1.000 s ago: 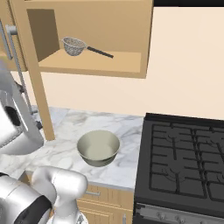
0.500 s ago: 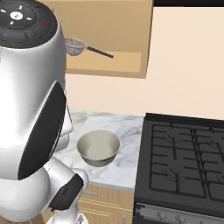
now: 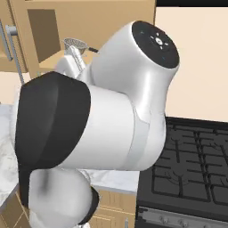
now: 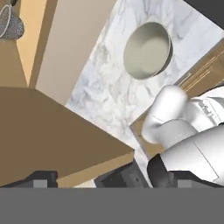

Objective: Open the cabinet and setup a tea strainer by placing it in the bowl upright.

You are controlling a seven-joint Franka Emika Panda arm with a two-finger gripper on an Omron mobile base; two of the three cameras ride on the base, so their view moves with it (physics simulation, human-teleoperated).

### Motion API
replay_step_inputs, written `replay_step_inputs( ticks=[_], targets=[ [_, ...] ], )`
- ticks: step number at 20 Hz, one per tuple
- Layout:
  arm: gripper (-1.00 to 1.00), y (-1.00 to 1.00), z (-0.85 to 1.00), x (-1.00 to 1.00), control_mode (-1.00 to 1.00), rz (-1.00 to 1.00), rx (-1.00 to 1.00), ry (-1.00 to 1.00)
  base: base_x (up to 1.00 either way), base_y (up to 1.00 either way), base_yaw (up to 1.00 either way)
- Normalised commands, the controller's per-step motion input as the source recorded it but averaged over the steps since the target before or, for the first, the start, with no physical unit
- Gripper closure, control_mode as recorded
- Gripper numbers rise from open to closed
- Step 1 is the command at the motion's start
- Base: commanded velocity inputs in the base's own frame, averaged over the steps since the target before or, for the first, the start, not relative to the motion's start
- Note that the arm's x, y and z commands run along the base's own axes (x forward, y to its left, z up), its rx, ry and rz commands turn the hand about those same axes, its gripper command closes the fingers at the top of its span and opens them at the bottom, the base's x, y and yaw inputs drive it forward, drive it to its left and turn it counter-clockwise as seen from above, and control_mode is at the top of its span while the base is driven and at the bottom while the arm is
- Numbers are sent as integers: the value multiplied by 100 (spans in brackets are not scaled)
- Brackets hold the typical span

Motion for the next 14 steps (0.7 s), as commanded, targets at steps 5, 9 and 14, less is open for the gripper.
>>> replay_step_inputs(
  ticks=[5, 9, 14],
  targets=[
    [-100, -23, -11, 0, -100, 4, 42, 26, 0, 0, 0],
    [-100, 0, -7, 0, -100, 7, 38, 44, 0, 0, 0],
    [-100, 0, -4, 0, -100, 17, 41, 39, 0, 0, 0]
  ],
)
